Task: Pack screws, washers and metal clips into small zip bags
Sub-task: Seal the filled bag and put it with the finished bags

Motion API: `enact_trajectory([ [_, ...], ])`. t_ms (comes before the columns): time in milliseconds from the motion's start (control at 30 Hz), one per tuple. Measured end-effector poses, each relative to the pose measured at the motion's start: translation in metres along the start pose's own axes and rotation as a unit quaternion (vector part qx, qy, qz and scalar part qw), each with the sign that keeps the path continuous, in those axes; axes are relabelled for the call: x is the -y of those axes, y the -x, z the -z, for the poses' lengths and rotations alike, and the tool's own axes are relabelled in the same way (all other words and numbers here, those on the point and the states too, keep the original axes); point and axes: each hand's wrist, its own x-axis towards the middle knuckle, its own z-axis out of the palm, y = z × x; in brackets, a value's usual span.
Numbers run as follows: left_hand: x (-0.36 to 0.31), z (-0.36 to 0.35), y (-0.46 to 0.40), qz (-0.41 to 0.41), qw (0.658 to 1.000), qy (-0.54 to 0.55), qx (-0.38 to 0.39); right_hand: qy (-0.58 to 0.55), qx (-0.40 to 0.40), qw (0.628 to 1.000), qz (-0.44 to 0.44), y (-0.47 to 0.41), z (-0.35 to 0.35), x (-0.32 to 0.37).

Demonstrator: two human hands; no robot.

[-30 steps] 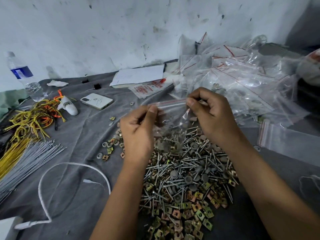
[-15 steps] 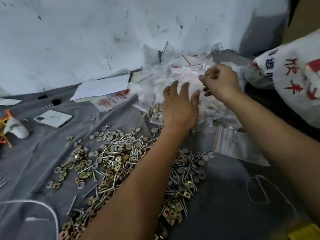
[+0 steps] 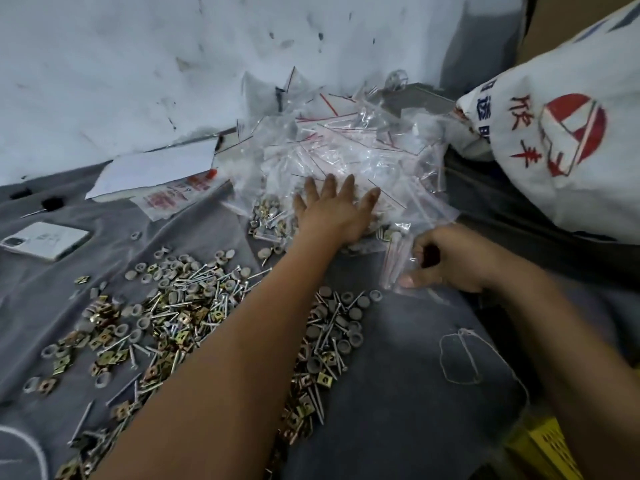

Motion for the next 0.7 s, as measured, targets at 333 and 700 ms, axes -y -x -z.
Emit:
enact_trajectory([
  [333, -0.055, 0.002, 0.069, -0.017, 0.935, 0.330, -0.127, -0.297, -0.133, 0.941, 0.095, 0.010, 0.001, -0.009],
  [700, -0.060, -0.035, 0.084, -0.056, 0.944, 0.306, 0.114, -0.622, -0.349, 0.691, 0.121, 0.026, 0.046, 0.038],
])
